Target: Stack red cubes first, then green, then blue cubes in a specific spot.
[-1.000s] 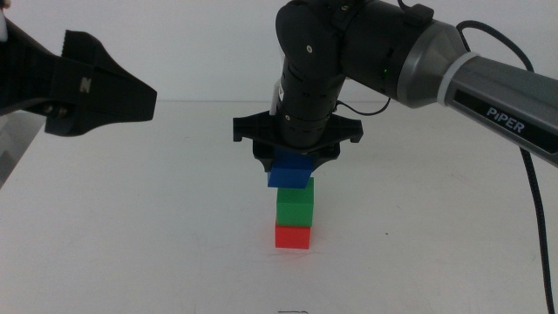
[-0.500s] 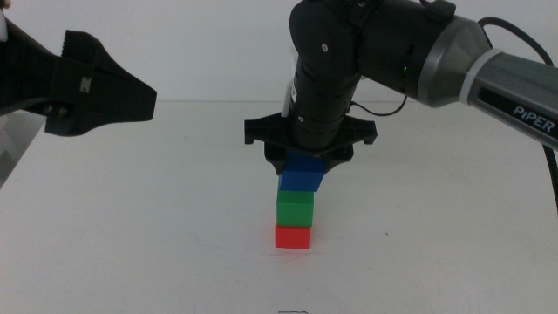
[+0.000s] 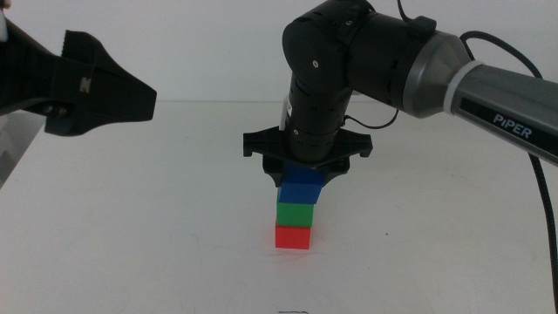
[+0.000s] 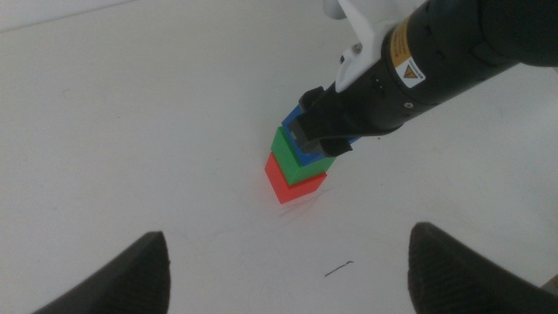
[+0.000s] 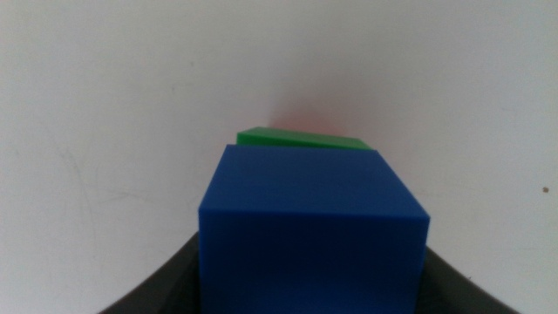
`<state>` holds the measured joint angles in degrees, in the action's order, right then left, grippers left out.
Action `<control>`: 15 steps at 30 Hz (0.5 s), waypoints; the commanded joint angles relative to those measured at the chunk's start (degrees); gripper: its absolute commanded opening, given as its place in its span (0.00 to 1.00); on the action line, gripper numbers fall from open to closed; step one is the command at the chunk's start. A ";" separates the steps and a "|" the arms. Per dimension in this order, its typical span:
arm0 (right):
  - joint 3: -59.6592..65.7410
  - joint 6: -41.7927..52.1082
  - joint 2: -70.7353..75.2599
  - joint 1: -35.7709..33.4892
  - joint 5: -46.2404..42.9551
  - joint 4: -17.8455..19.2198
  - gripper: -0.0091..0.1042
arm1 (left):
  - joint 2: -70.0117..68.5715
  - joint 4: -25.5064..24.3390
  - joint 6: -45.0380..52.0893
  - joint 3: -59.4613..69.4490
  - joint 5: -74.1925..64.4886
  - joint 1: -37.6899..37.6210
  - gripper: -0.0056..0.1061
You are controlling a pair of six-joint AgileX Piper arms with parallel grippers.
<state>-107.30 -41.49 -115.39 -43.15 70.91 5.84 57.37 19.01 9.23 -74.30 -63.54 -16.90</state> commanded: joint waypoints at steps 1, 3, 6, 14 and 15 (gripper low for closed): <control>-1.28 0.05 3.31 -0.23 2.20 0.90 0.08 | -0.53 1.59 0.14 -1.45 3.13 -0.11 0.89; -1.28 0.05 3.00 -0.15 2.02 1.03 0.08 | -0.53 1.59 0.14 -1.45 3.13 -0.11 0.89; -1.28 0.81 2.28 -0.10 0.90 0.92 0.23 | -0.53 1.59 0.14 -1.45 3.13 -0.11 0.89; -1.28 0.93 2.28 -0.10 0.05 1.76 0.66 | -0.53 1.59 0.14 -1.45 3.13 -0.11 0.89; -1.28 0.93 2.28 -0.10 0.05 1.76 0.69 | -0.53 1.59 0.14 -1.45 3.13 -0.11 0.89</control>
<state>-107.30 -41.11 -116.41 -43.32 70.84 6.28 57.37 19.01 9.23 -74.30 -63.54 -16.90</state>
